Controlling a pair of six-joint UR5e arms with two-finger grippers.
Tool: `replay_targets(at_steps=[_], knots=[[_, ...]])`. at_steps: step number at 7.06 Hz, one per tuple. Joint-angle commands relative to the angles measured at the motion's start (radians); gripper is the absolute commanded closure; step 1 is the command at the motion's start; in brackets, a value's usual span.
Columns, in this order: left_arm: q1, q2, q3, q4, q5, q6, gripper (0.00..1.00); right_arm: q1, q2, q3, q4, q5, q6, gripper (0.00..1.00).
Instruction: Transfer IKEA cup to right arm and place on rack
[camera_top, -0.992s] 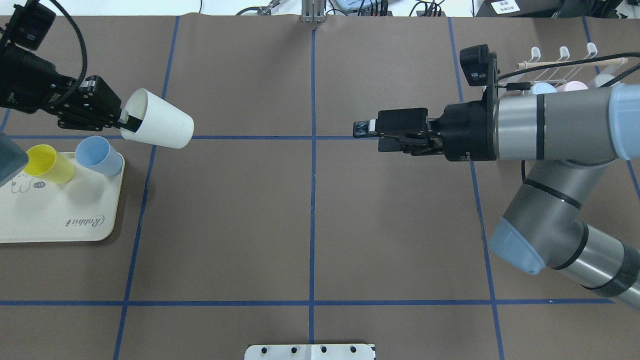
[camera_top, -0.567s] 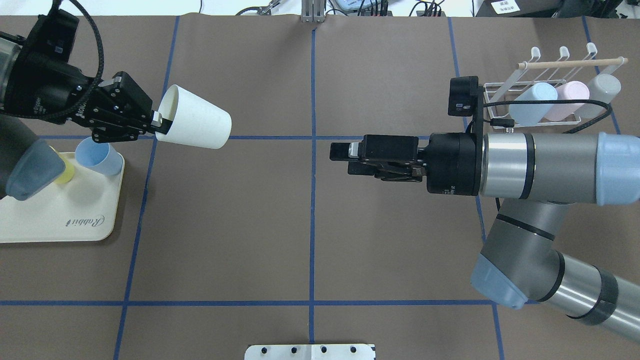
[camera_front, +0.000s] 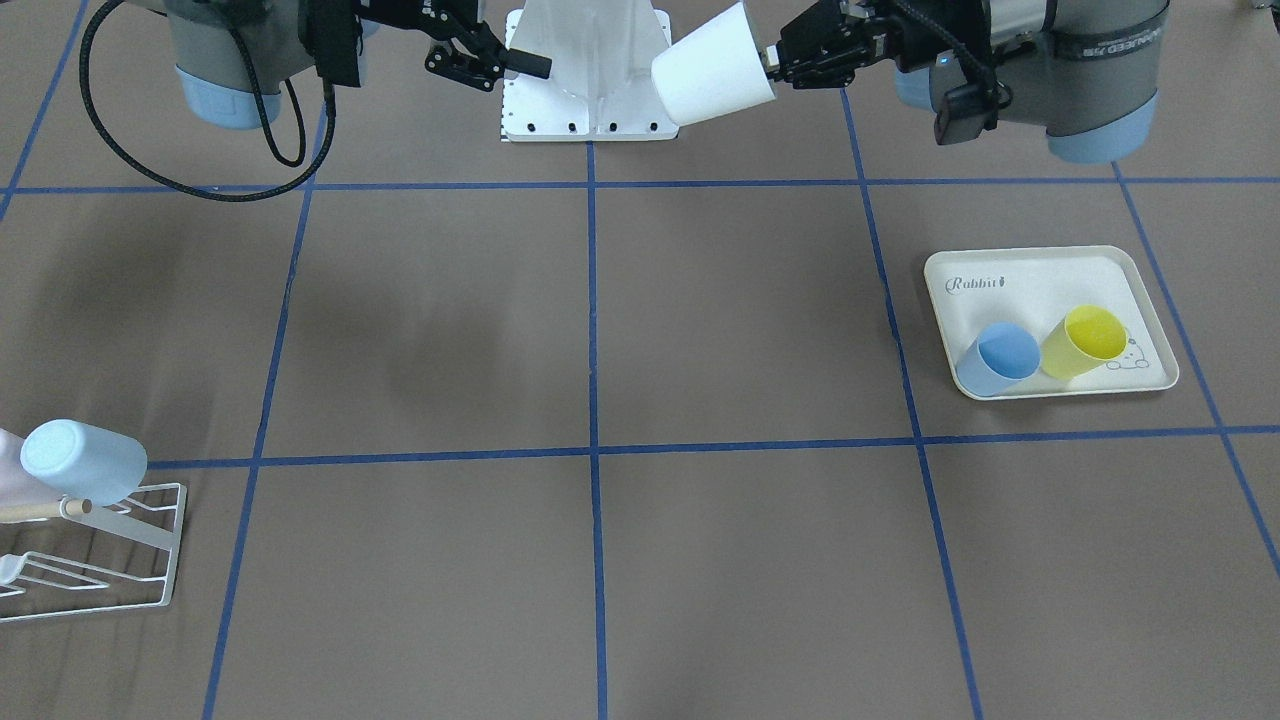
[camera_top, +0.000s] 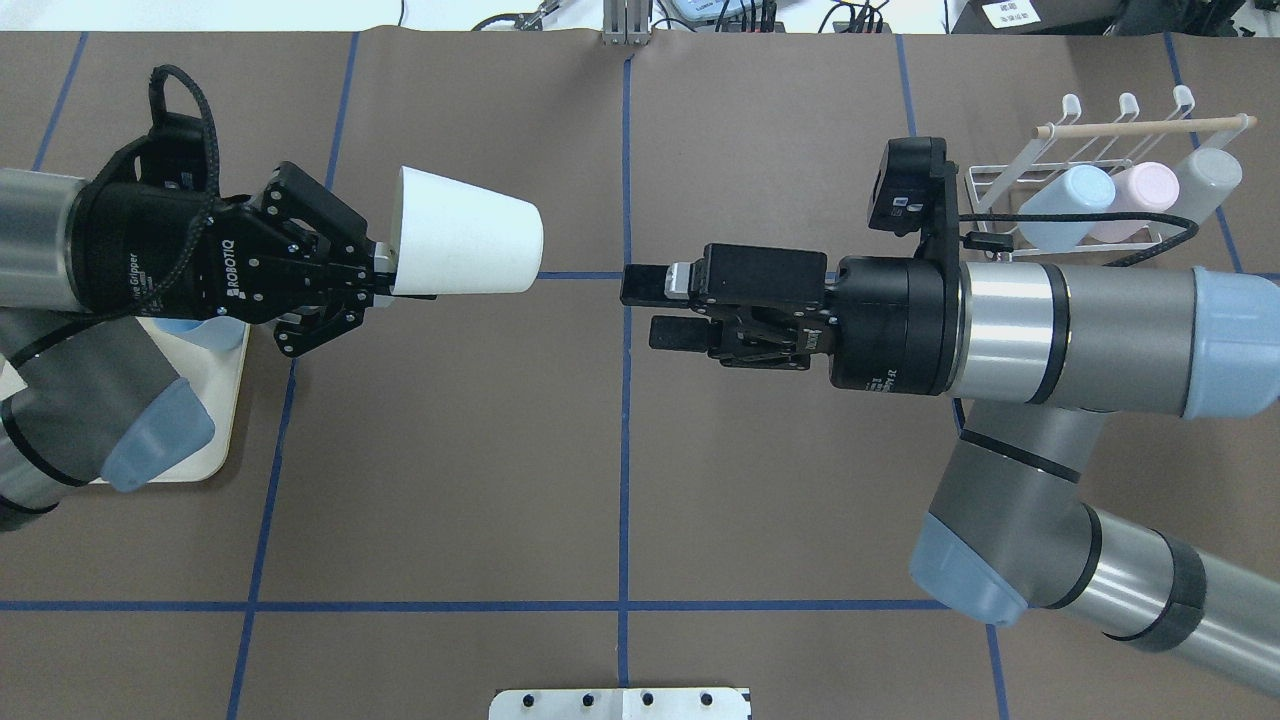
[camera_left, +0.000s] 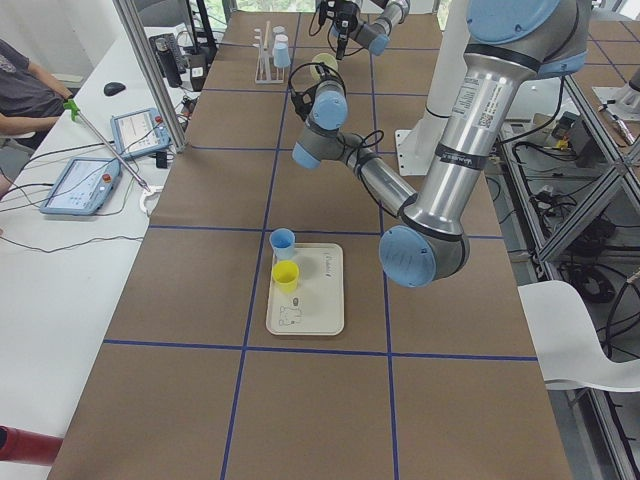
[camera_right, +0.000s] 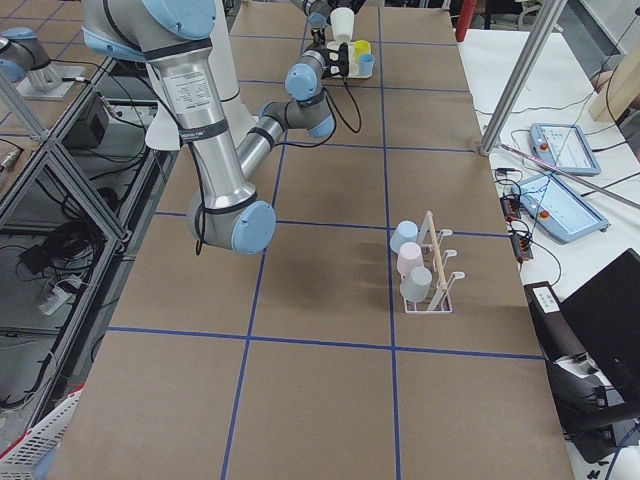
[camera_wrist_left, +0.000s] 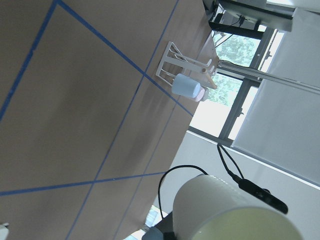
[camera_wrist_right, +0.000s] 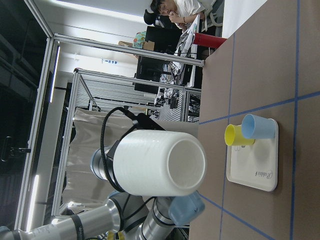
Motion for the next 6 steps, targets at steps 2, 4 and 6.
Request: replay_targets(at_steps=[2, 4, 6], knots=[[0.177, -0.054, 0.003, -0.129, 0.210, -0.120, 1.00, -0.001, 0.020, -0.001, 0.010, -0.020, 0.022, 0.02], [0.188, -0.060, 0.009, -0.130, 0.215, -0.120, 1.00, -0.001, 0.025, 0.002, 0.011, -0.030, 0.029, 0.02], [0.191, -0.062, 0.010, -0.130, 0.229, -0.120, 1.00, -0.001, 0.028, -0.001, 0.051, -0.037, 0.039, 0.02]])
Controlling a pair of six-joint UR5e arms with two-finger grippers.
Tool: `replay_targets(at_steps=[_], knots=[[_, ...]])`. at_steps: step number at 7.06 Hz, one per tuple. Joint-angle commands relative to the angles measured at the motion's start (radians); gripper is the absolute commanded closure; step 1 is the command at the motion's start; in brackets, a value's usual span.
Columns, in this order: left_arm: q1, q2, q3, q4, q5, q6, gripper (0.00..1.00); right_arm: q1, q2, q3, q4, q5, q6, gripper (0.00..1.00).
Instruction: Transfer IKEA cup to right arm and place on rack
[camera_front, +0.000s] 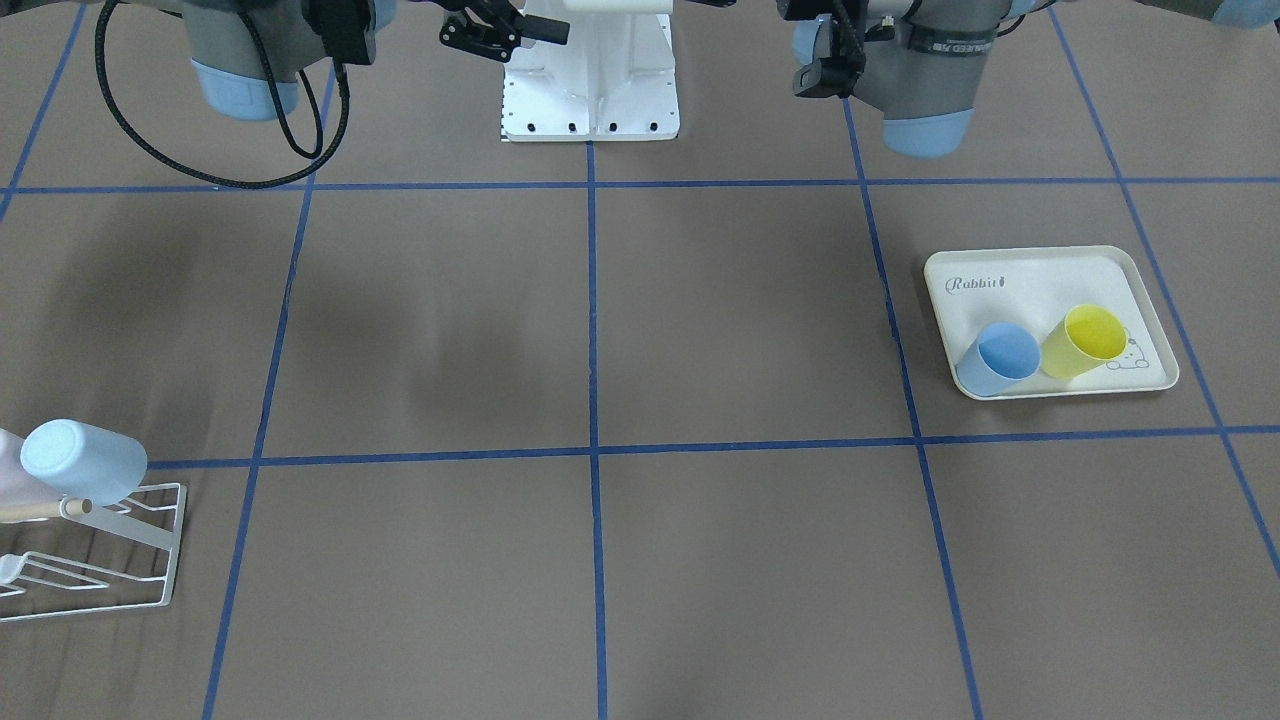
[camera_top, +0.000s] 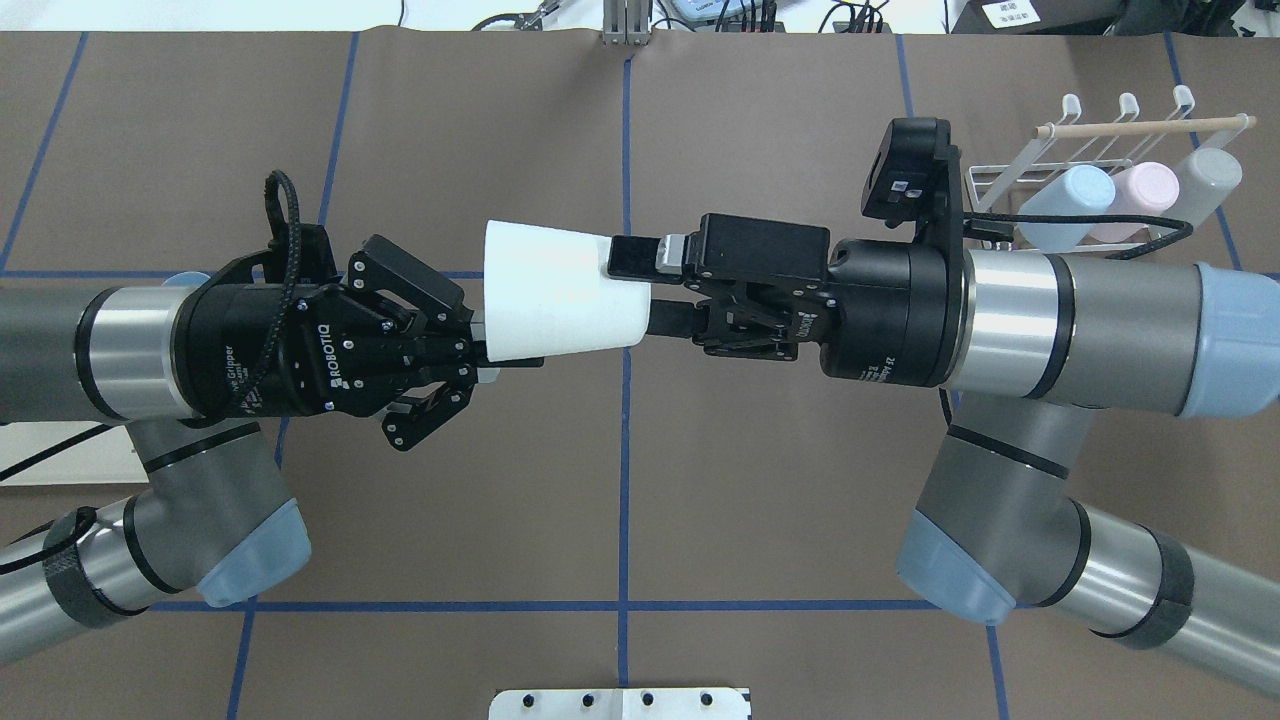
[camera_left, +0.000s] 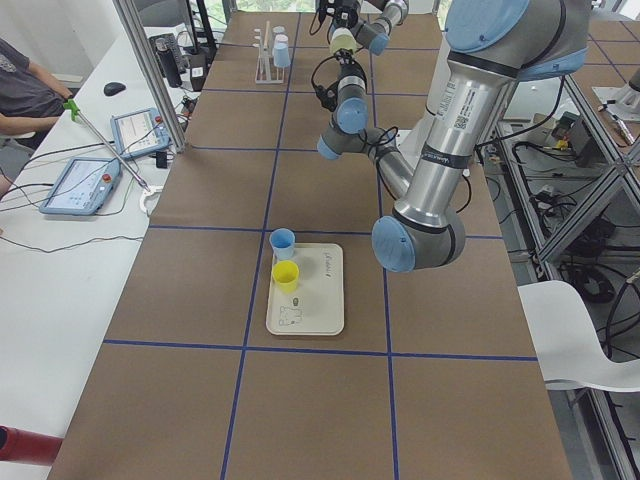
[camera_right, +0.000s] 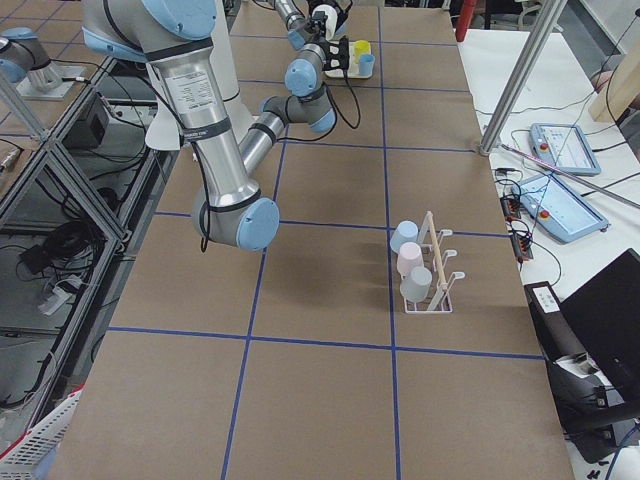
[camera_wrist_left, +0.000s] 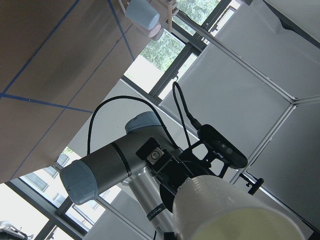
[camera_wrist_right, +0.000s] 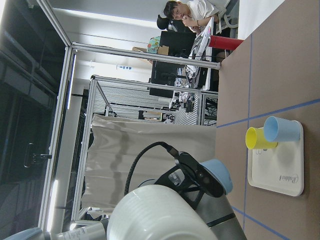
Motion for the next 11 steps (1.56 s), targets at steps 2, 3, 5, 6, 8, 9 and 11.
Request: replay_targets(at_steps=[2, 3, 5, 6, 8, 9, 11], knots=[[0.017, -0.009, 0.001, -0.001, 0.038, -0.002, 1.00, -0.002, 0.001, -0.004, 0.024, -0.005, 0.015, 0.02], [0.018, -0.009, 0.001, -0.001, 0.038, -0.002, 1.00, -0.003, 0.001, -0.004, 0.024, -0.005, 0.015, 0.03], [0.021, -0.009, 0.001, 0.001, 0.038, -0.001, 1.00, -0.002, 0.001, -0.004, 0.024, -0.005, 0.015, 0.16], [0.023, -0.010, 0.001, 0.001, 0.038, -0.001, 1.00, -0.003, 0.001, -0.004, 0.024, -0.005, 0.015, 0.34], [0.023, -0.007, 0.001, -0.001, 0.037, 0.001, 0.86, 0.000, 0.000, -0.002, 0.025, -0.005, 0.014, 0.62], [0.023, -0.006, 0.001, -0.002, 0.037, 0.009, 0.60, 0.000, -0.002, -0.004, 0.039, -0.007, 0.014, 0.71], [0.023, -0.006, -0.002, -0.001, 0.038, 0.016, 0.00, 0.002, -0.008, -0.004, 0.052, -0.015, 0.015, 0.78]])
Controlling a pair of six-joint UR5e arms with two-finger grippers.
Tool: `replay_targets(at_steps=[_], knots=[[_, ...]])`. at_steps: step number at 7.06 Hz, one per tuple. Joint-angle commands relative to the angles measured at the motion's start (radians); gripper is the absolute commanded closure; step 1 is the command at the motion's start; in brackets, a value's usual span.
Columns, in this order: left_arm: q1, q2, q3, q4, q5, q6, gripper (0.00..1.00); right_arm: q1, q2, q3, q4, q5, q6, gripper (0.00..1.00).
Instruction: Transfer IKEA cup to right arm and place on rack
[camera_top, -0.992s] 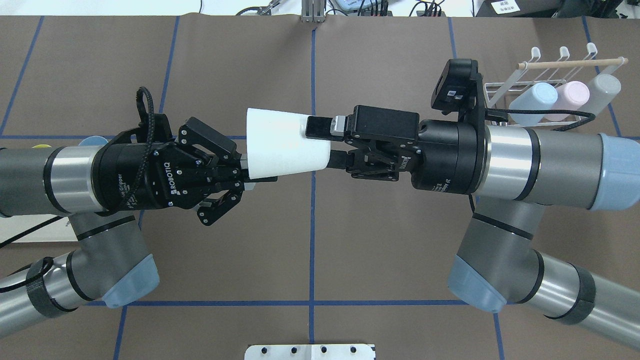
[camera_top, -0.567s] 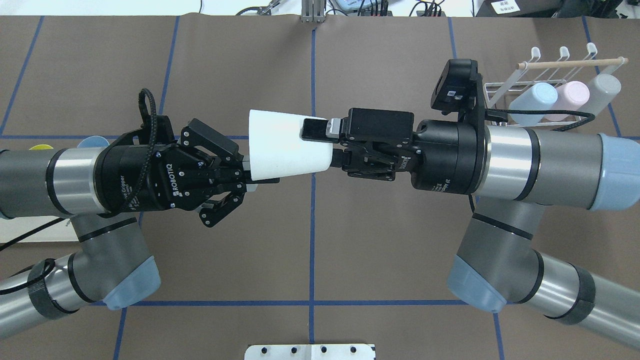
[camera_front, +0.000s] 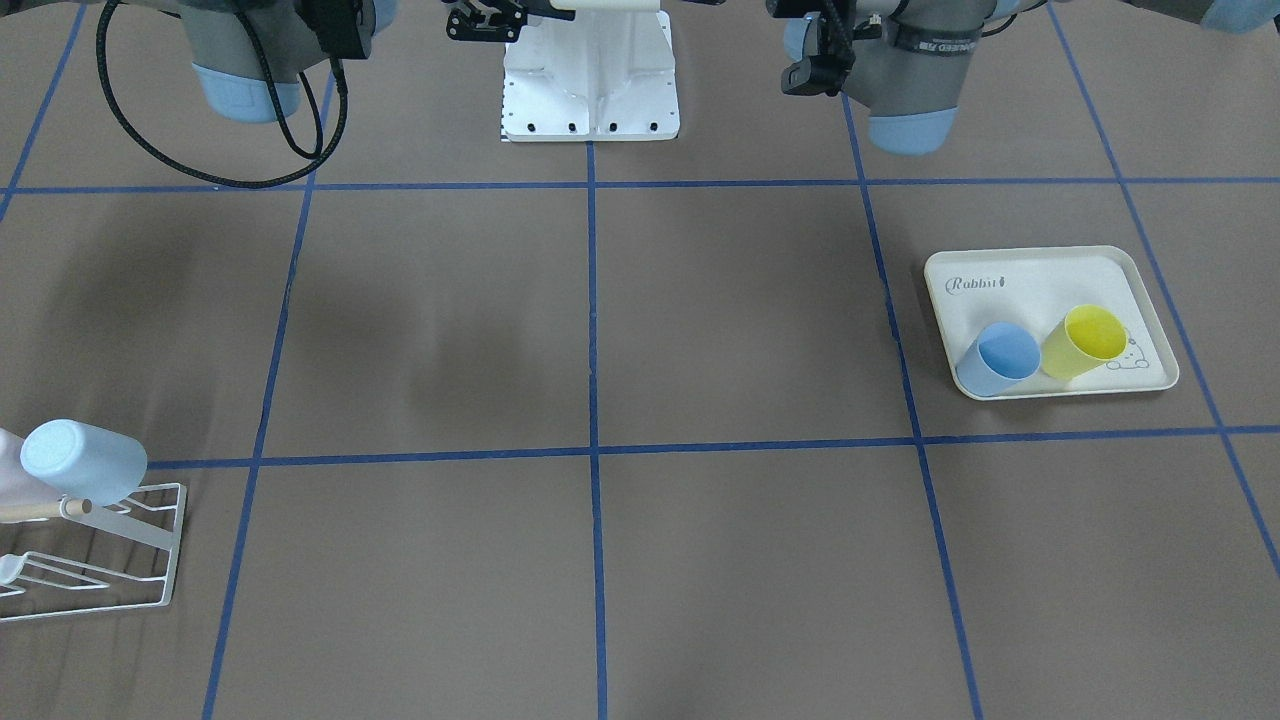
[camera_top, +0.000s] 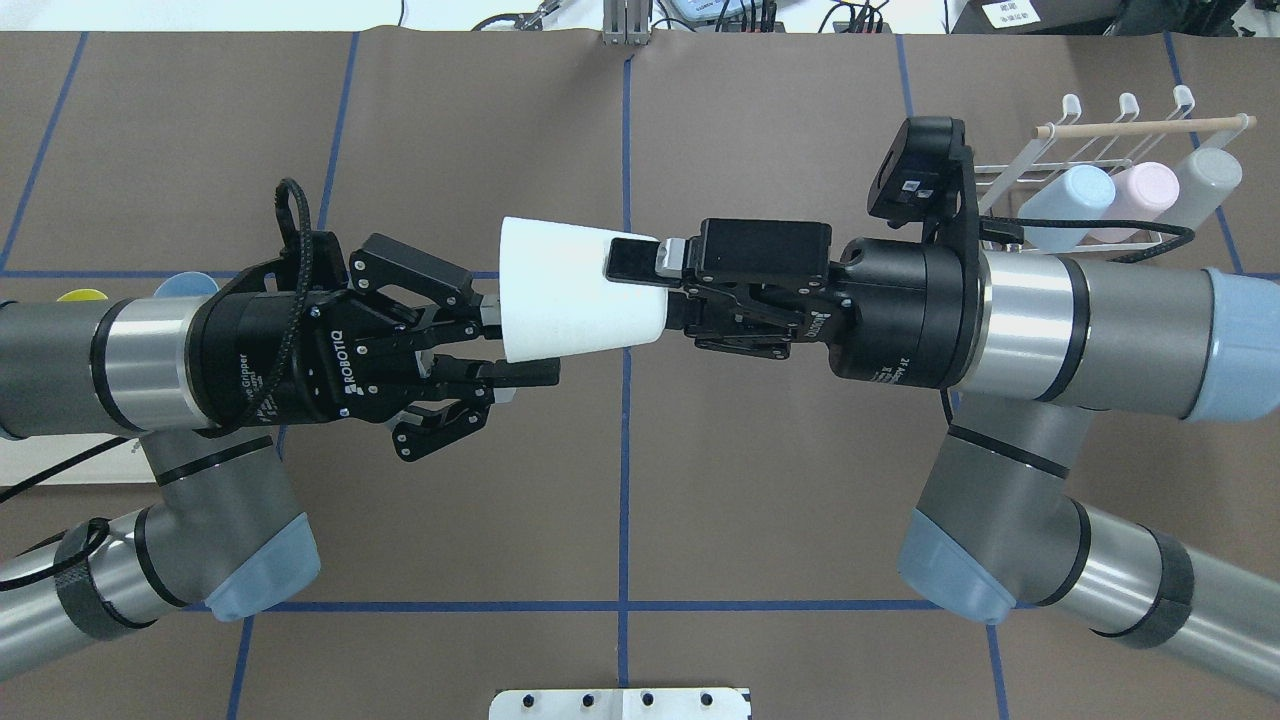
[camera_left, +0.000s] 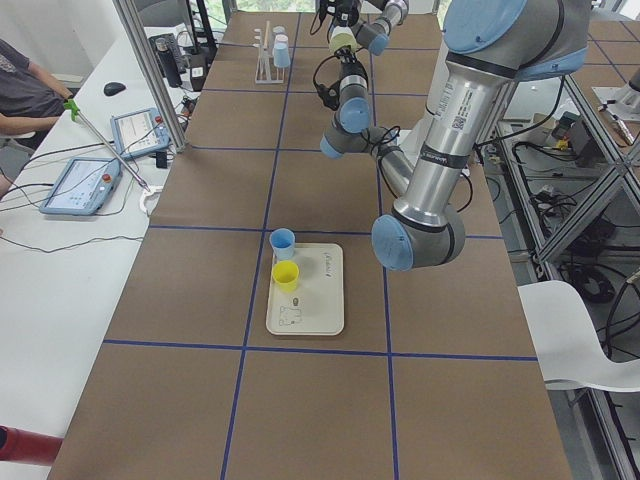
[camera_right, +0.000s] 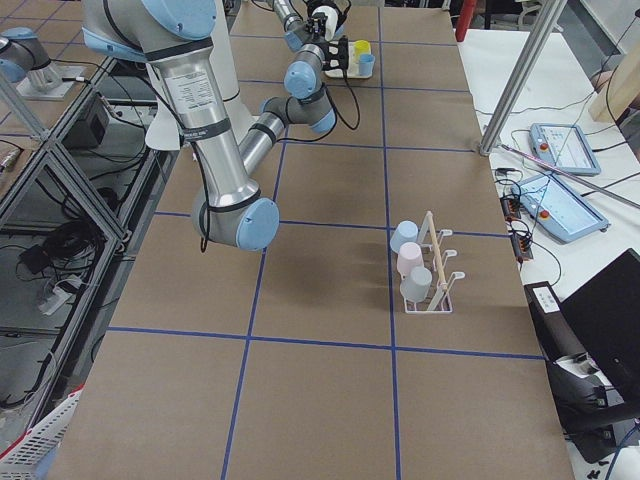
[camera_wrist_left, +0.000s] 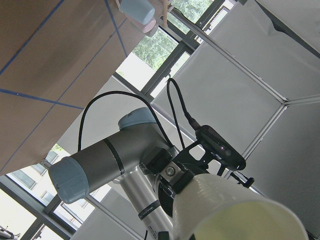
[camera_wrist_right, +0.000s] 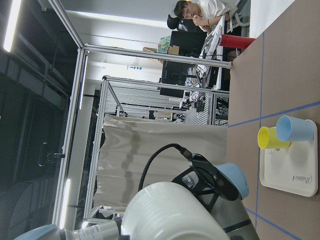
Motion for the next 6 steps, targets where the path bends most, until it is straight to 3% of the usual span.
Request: replay_targets(at_steps=[1, 2, 4, 6], knots=[[-0.003, 0.002, -0.008, 0.001, 0.000, 0.005, 0.00, 0.001, -0.004, 0.000, 0.007, -0.010, 0.003, 0.78], [-0.017, 0.014, -0.012, 0.004, 0.002, 0.010, 0.00, 0.004, -0.004, 0.001, 0.007, -0.013, 0.004, 0.79], [-0.096, 0.147, -0.015, 0.015, -0.004, 0.213, 0.00, 0.011, -0.013, -0.011, -0.012, -0.077, -0.005, 0.79], [-0.174, 0.244, -0.012, 0.128, -0.019, 0.396, 0.00, 0.117, -0.035, -0.080, -0.077, -0.035, -0.078, 0.78]])
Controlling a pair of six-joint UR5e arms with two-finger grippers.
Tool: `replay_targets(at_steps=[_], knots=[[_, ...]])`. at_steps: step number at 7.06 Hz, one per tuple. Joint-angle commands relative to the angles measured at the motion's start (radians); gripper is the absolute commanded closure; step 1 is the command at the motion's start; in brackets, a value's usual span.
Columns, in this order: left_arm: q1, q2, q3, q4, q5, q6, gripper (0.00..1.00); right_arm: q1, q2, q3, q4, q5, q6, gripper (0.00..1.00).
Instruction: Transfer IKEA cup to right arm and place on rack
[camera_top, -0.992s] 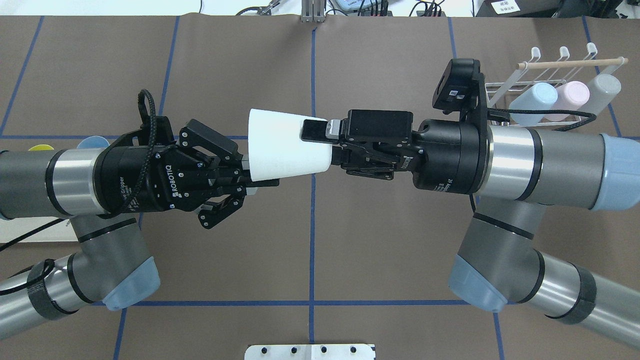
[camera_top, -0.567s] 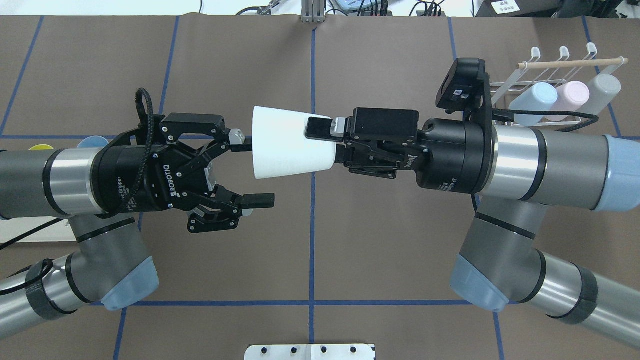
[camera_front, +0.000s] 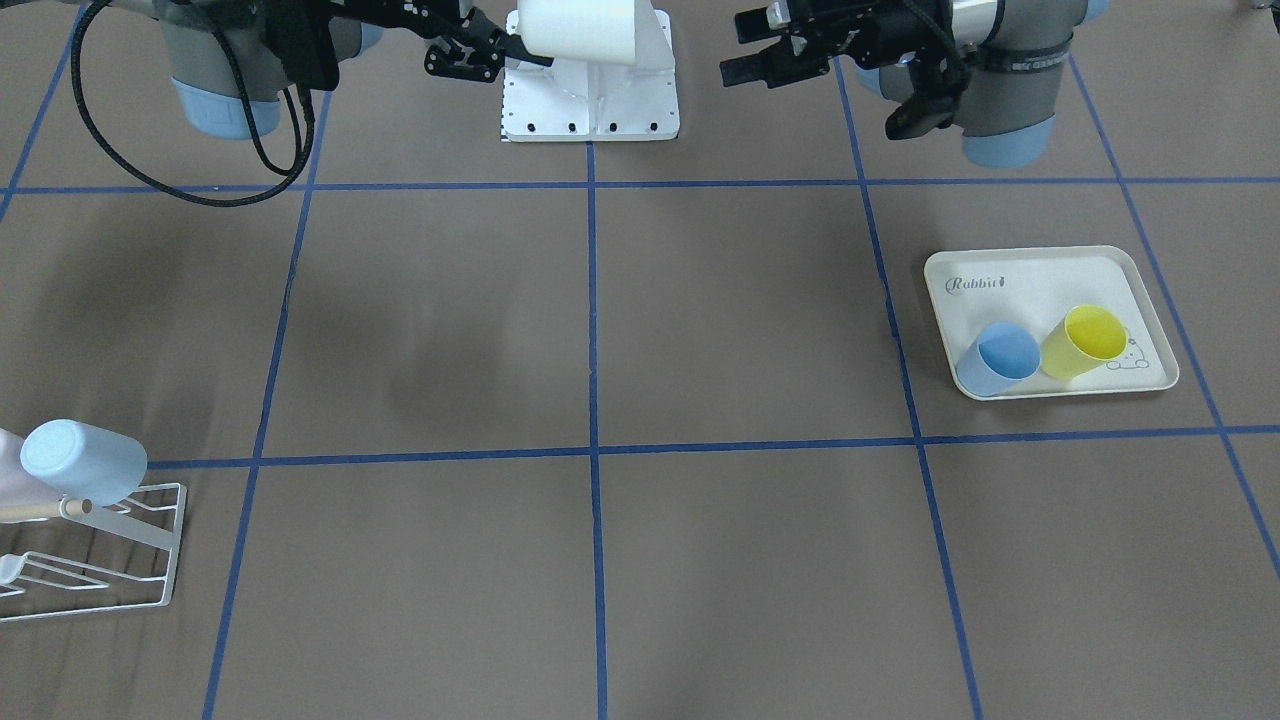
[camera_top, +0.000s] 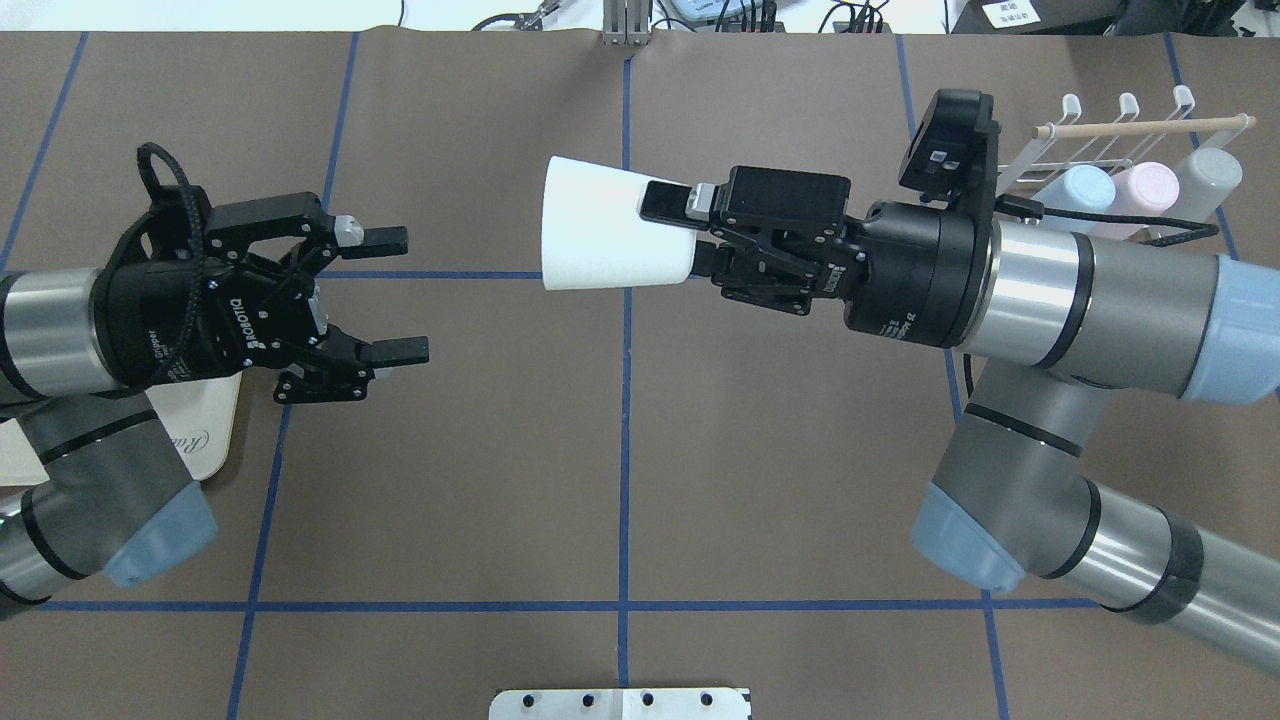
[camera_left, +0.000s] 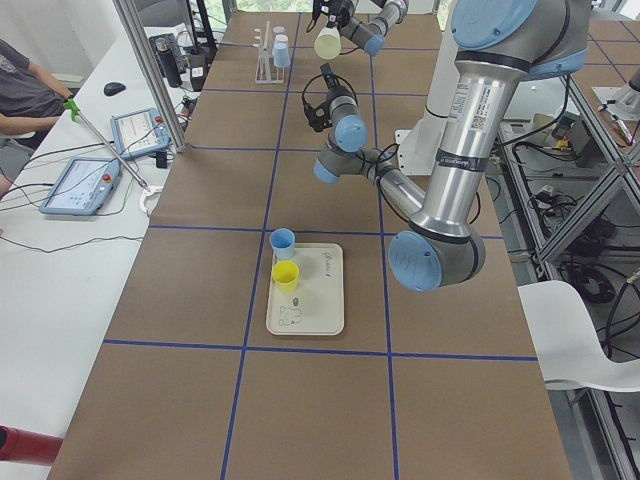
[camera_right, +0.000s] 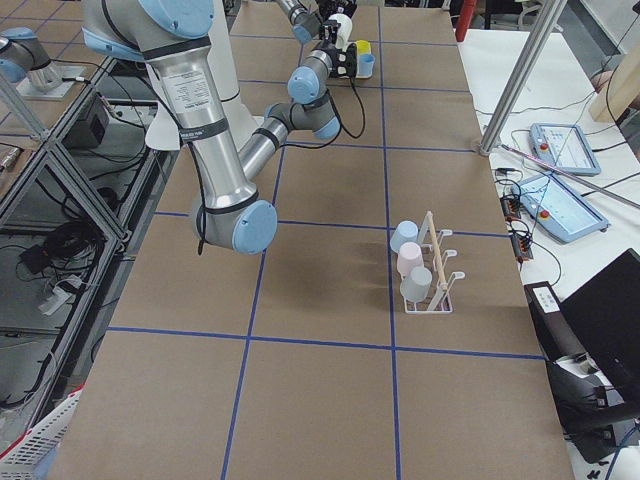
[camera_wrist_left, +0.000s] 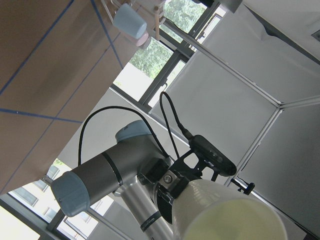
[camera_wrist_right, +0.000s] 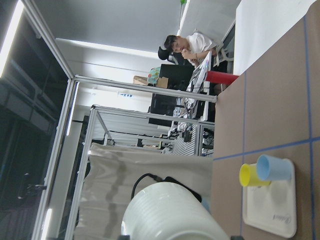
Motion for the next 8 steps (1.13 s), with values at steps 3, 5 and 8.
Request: replay_targets(at_steps=[3, 5, 8], knots=[[-0.374, 0.067, 0.029, 0.550, -0.379, 0.565, 0.00, 0.257, -0.021, -0.022, -0.410, 0.167, -0.250, 0.78], [-0.428, 0.090, 0.031, 0.775, -0.381, 0.813, 0.00, 0.317, -0.021, -0.020, -0.620, 0.168, -0.403, 0.77], [-0.501, 0.190, 0.021, 0.953, -0.370, 1.096, 0.00, 0.449, -0.020, -0.035, -0.985, 0.164, -0.838, 0.77]])
